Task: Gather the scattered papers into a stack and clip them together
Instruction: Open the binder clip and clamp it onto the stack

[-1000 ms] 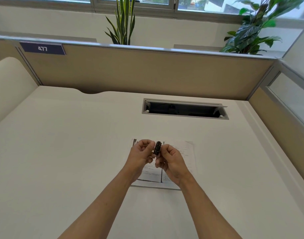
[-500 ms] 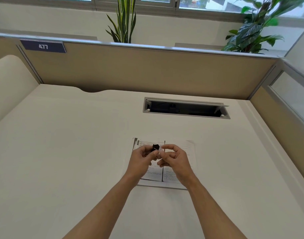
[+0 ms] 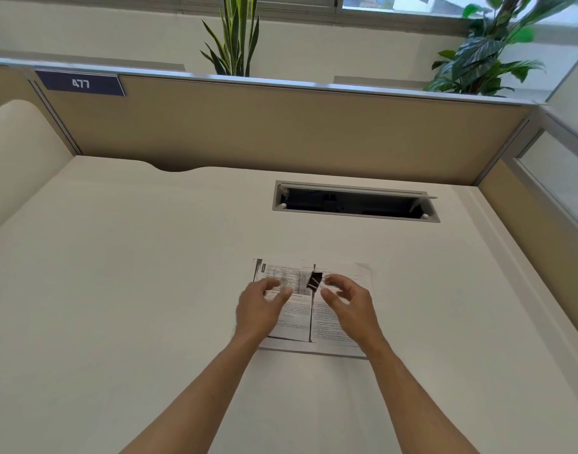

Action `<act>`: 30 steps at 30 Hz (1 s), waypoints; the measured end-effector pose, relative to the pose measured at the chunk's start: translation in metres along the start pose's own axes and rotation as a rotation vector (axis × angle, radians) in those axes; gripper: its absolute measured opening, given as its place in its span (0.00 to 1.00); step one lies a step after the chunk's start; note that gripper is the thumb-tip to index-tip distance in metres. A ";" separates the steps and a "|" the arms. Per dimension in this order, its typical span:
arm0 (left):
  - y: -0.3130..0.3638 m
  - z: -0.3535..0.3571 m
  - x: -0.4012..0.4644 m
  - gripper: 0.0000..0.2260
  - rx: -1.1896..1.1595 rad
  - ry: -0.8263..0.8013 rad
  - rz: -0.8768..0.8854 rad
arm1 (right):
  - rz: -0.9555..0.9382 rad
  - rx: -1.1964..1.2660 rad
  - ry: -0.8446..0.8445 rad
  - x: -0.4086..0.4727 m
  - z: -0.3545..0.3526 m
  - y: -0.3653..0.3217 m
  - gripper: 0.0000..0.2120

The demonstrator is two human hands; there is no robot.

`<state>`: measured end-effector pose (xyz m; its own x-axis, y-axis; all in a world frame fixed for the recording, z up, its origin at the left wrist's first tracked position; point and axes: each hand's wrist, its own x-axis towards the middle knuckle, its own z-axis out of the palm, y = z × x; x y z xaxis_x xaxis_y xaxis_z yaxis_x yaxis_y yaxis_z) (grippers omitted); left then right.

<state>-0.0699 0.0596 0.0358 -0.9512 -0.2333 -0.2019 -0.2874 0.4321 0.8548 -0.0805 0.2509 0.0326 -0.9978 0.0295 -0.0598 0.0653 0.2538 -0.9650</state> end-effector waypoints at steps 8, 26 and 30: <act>-0.027 -0.002 0.003 0.34 0.543 0.078 -0.139 | -0.065 -0.311 0.355 -0.007 -0.015 0.058 0.17; -0.017 -0.025 0.038 0.24 0.095 0.053 -0.434 | 0.001 -0.461 0.291 -0.007 -0.007 0.071 0.20; -0.022 -0.033 0.047 0.16 -0.005 -0.006 -0.452 | -0.004 -0.465 0.300 -0.007 -0.006 0.072 0.21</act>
<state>-0.1043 0.0102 0.0229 -0.7311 -0.3927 -0.5580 -0.6735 0.2840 0.6825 -0.0686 0.2751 -0.0353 -0.9550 0.2842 0.0848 0.1281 0.6531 -0.7463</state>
